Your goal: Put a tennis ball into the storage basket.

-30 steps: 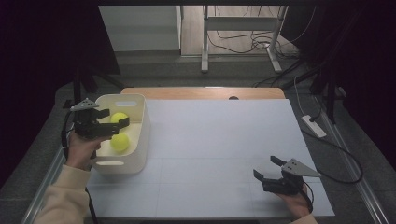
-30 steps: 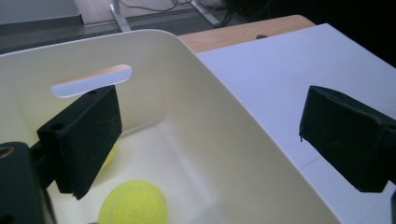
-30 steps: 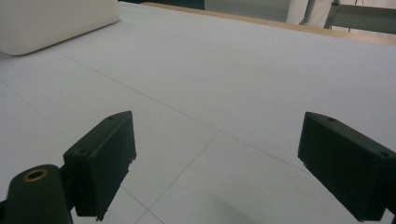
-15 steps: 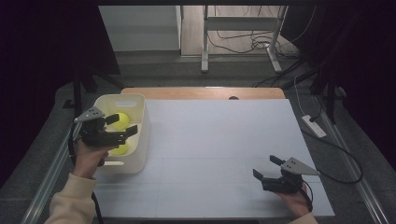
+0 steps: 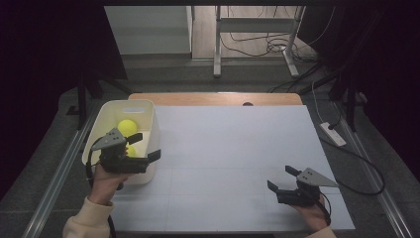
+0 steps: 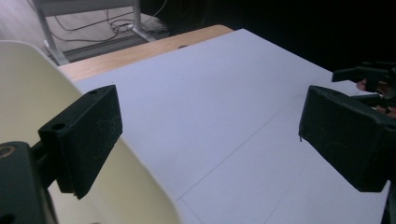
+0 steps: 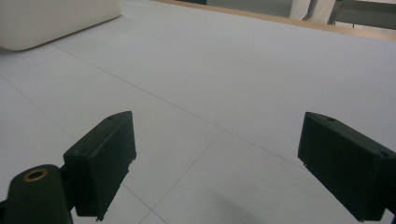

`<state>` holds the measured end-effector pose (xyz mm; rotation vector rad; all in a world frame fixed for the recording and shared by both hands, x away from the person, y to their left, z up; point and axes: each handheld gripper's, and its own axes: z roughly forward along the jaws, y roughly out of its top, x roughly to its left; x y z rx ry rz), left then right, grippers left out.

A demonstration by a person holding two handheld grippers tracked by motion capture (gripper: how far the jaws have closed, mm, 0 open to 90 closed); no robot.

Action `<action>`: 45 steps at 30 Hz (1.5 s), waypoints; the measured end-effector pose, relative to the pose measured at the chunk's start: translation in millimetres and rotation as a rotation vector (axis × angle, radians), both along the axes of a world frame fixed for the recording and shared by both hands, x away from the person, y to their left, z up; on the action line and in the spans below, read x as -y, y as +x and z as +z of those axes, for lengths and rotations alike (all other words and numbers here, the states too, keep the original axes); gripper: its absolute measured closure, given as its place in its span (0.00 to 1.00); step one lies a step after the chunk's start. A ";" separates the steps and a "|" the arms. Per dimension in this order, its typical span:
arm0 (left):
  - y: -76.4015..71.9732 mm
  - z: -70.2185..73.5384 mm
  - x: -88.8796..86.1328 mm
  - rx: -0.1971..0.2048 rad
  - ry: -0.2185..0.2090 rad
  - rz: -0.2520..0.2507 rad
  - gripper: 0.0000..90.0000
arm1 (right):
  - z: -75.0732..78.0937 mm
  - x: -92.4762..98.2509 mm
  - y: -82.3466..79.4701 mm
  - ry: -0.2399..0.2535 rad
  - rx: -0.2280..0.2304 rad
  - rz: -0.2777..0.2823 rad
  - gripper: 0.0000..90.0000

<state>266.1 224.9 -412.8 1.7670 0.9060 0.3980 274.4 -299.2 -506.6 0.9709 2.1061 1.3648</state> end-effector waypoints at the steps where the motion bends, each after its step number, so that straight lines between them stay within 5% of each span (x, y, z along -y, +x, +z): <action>1: -2.5 -0.9 2.7 0.007 -0.003 -0.010 0.08 | -0.1 0.0 -0.1 0.000 -0.002 0.001 0.13; 33: -28.2 -29.1 54.0 0.031 0.001 -0.213 0.09 | 1.6 0.9 -3.1 0.003 0.009 -0.008 0.13; 45: -27.8 -63.9 67.0 -0.014 0.091 -0.257 0.09 | 1.0 0.9 -4.2 0.003 0.006 -0.009 0.13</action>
